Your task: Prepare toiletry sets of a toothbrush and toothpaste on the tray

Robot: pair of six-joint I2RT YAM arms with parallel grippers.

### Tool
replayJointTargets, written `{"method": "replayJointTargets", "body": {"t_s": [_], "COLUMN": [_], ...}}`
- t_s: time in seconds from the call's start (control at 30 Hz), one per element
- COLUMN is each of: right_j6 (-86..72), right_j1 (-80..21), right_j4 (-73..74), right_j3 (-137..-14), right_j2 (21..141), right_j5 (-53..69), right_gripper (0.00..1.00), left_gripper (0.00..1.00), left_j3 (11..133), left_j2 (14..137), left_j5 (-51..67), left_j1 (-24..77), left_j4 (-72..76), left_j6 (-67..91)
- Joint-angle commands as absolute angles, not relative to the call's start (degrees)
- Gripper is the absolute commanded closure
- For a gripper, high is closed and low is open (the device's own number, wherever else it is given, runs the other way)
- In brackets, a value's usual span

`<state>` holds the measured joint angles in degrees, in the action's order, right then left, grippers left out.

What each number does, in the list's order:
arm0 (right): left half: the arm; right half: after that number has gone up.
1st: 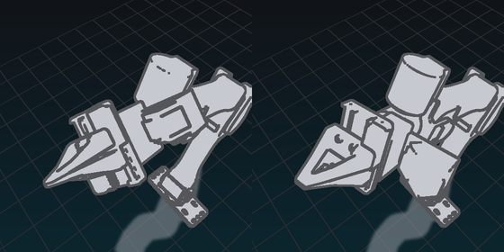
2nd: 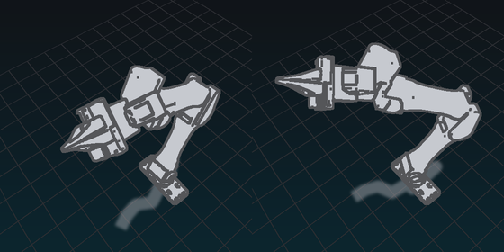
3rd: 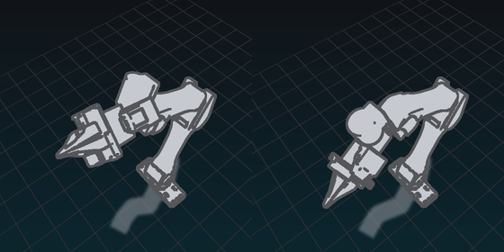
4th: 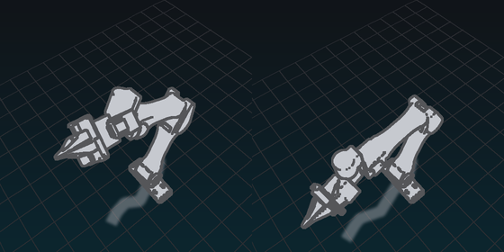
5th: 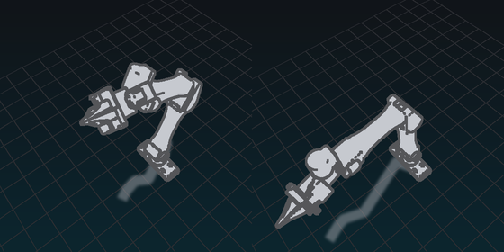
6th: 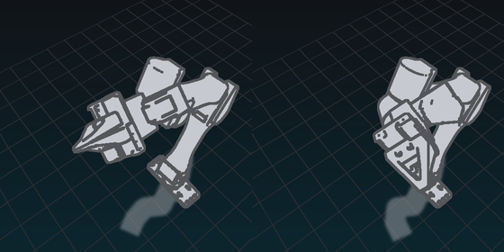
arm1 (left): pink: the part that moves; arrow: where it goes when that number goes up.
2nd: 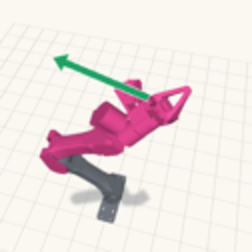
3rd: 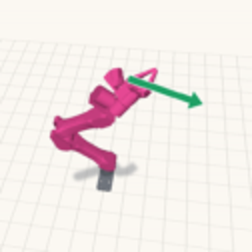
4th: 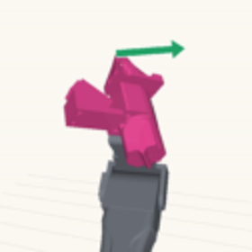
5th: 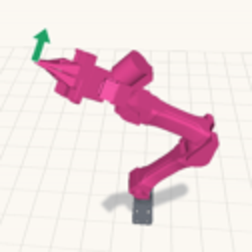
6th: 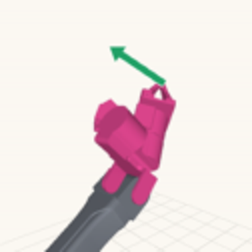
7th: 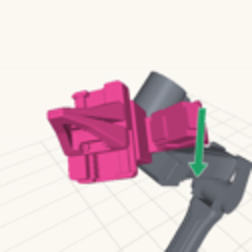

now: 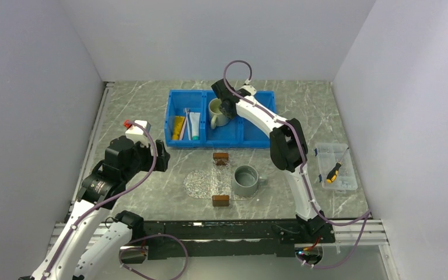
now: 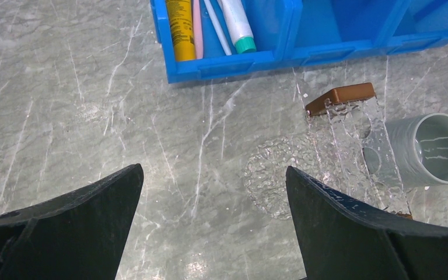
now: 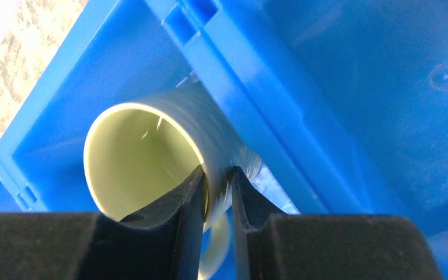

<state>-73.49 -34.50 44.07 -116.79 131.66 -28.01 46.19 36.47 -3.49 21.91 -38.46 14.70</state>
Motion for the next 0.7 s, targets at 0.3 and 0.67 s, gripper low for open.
{"method": "replayJointTargets", "body": {"t_s": [0.3, 0.67], "right_j6": [-69.6, -67.5], "right_j1": [-34.2, -34.3], "right_j4": [41.3, 36.6], "right_j3": [-117.2, -111.3], "right_j2": [128.9, 119.3], "right_j5": [-25.6, -26.0], "right_gripper": [1.0, 1.0], "left_gripper": [0.01, 0.01], "left_j3": [46.6, 46.6], "left_j2": [36.1, 36.2], "left_j5": [-2.9, -3.1], "left_j1": [21.7, 21.7], "left_j4": [-37.5, -37.6], "left_j6": [14.3, 14.4]}}
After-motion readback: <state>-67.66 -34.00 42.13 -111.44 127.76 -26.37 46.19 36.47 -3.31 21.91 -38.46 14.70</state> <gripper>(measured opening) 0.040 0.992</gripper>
